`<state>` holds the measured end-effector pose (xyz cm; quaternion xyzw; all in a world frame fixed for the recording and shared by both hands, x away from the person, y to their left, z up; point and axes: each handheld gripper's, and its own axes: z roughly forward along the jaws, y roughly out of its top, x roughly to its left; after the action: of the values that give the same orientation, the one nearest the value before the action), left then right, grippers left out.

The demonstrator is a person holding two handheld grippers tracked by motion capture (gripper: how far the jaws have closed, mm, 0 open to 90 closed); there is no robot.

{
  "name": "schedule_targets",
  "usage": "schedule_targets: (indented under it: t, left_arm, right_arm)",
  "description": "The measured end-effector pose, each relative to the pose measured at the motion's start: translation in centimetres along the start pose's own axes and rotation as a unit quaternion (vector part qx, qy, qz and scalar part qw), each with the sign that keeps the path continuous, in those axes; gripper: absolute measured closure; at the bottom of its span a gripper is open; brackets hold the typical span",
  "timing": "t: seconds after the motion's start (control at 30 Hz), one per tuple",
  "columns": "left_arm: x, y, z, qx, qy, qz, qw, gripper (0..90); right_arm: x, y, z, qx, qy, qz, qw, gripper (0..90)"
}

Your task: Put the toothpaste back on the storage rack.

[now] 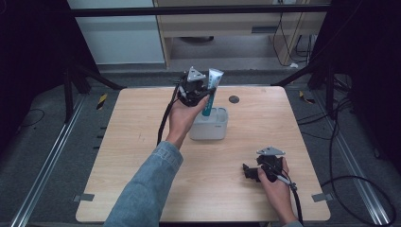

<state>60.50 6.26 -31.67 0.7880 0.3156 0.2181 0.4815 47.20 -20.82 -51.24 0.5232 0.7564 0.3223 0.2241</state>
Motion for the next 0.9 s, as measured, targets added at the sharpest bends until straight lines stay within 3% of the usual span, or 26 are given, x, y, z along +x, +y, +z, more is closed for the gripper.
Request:
schedule_targets:
  t: [0.33,0.47,0.77,0.9]
  left_arm:
    - [0.2,-1.5,1.1,0.001,0.010,0.000,1.0000,77.9]
    - [0.3,-2.2,1.9,0.004,0.002,-0.006,1.0000,77.9]
    - [0.5,-3.2,2.5,0.011,0.007,-0.009,0.9999,77.9]
    - [0.7,-3.7,2.9,0.018,0.006,-0.002,0.9998,77.9]
  right_arm:
    - [0.0,0.0,0.0,0.001,0.000,0.001,1.0000,0.5]
    - [0.0,0.0,0.0,0.000,0.000,0.000,1.0000,0.5]
    - [0.0,0.0,0.0,-0.001,0.000,0.000,1.0000,0.5]
    - [0.0,0.0,0.0,-0.001,0.000,0.000,1.0000,0.5]
